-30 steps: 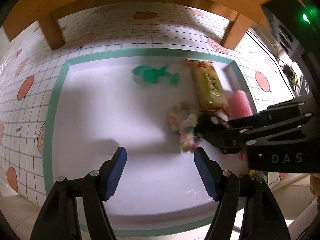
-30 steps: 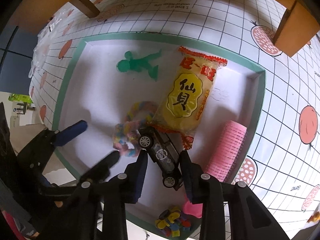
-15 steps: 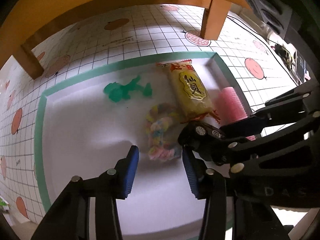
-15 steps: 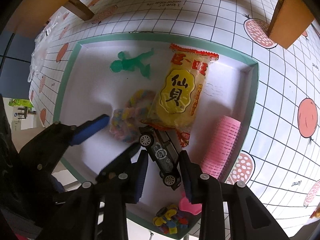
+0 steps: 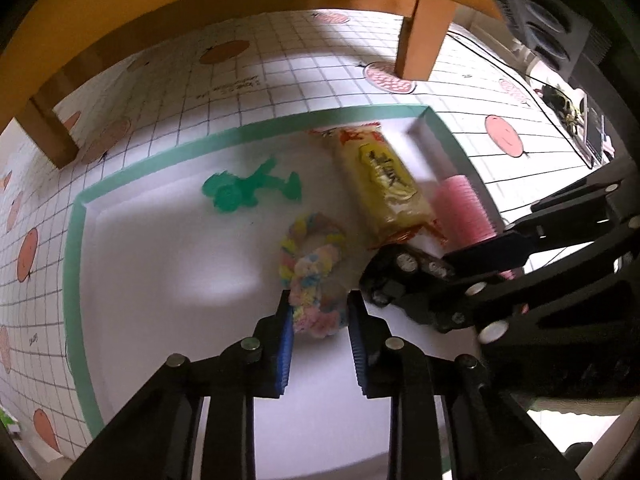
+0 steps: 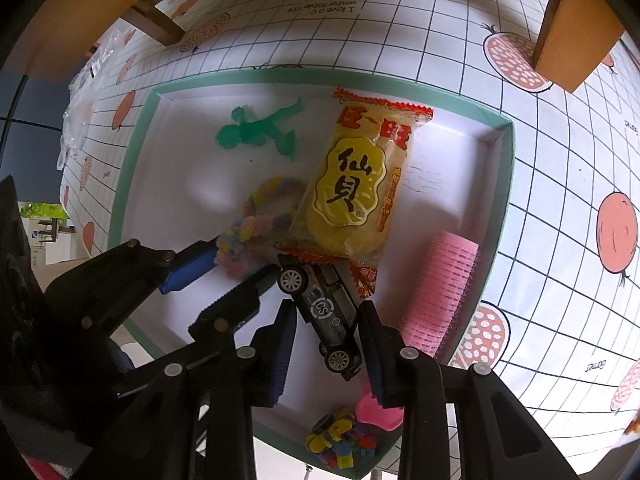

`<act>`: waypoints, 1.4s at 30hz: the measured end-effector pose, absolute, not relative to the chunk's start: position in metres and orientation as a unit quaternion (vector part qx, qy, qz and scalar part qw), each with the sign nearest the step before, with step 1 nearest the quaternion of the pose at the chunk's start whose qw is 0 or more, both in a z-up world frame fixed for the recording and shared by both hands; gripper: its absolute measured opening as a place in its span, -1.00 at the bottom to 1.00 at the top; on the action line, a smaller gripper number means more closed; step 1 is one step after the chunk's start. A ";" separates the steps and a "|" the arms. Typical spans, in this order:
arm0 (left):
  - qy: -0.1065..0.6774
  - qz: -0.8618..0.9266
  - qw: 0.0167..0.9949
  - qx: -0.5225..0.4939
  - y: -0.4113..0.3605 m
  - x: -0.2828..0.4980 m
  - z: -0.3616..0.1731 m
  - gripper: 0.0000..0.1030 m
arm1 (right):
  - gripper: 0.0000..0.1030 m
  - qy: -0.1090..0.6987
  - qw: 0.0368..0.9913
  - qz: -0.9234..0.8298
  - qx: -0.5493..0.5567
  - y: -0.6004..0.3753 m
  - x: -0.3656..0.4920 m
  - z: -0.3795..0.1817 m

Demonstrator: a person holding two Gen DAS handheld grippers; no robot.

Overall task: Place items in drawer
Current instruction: 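Grasp the rainbow rope toy with the left tool while the right tool holds the car, then carry the rope toy and toy car with both tools into the drawer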

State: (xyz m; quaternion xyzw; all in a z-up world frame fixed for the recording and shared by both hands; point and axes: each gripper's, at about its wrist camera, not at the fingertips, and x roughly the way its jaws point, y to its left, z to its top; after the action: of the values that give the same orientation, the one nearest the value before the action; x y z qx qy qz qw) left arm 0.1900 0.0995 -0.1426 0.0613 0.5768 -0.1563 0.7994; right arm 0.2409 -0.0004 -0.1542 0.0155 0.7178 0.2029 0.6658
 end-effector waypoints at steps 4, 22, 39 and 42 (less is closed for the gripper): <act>0.582 -0.137 0.801 0.033 0.115 0.186 -0.142 -0.49 | -0.37 0.718 0.665 0.205 0.022 -0.003 0.239 -0.153; 0.571 -0.092 0.814 -0.056 0.167 0.177 -0.116 -0.49 | -0.43 0.698 0.677 0.233 0.021 0.000 0.231 -0.133; 0.578 -0.084 0.810 -0.059 0.170 0.172 -0.122 -0.49 | -0.43 0.698 0.674 0.240 0.013 0.017 0.229 -0.141; 0.571 -0.086 0.814 -0.062 0.171 0.172 -0.115 -0.49 | -0.43 0.688 0.684 0.244 0.015 0.016 0.231 -0.133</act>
State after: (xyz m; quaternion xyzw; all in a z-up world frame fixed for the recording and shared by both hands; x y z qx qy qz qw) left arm 0.1718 0.1707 -0.1150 -0.0615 0.5710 -0.0858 0.8141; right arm 0.2313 0.0164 -0.1330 0.0151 0.6876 0.2441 0.6837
